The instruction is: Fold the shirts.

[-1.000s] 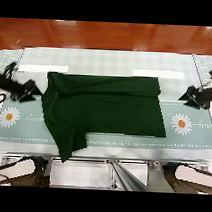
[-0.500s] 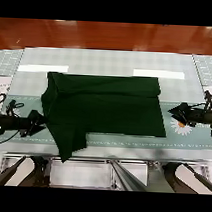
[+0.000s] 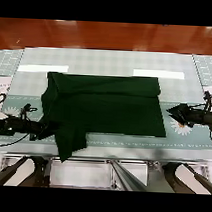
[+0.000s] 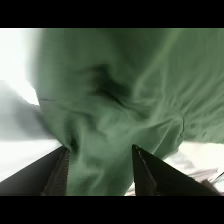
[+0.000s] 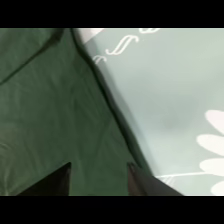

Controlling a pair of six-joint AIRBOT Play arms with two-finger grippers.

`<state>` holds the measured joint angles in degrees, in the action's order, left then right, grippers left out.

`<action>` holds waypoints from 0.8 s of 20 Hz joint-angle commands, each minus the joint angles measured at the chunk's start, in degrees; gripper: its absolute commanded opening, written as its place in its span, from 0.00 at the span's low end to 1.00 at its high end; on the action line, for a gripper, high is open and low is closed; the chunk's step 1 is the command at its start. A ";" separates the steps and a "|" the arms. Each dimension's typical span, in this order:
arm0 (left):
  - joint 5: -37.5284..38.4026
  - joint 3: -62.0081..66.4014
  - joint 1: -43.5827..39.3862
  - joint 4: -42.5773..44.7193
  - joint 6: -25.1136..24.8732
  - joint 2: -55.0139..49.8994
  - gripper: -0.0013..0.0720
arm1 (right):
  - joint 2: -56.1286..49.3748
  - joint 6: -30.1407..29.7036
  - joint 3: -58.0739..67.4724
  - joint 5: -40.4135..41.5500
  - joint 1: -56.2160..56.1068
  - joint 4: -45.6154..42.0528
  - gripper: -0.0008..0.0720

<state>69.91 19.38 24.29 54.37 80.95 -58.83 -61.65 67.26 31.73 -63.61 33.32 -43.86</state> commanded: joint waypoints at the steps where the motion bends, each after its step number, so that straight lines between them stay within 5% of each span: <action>1: -7.21 -0.22 -7.89 0.31 0.68 -4.55 0.70 | 0.09 -0.11 -0.07 -0.72 0.04 1.79 0.58; 3: -9.55 -0.07 -10.82 -0.66 0.76 -5.40 0.06 | 0.11 -0.11 -0.04 -1.03 0.37 1.40 0.58; 9: -7.54 0.42 -11.34 -0.63 0.55 -4.74 0.05 | 0.15 9.05 -0.70 -9.29 3.23 -16.44 0.58; 16: -7.56 0.42 -11.34 -0.90 0.57 -4.72 0.05 | 0.13 9.42 -6.21 -8.48 2.51 -16.26 0.58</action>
<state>66.46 19.75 13.02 53.23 81.49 -63.51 -61.54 75.96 26.72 -72.34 35.90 -59.22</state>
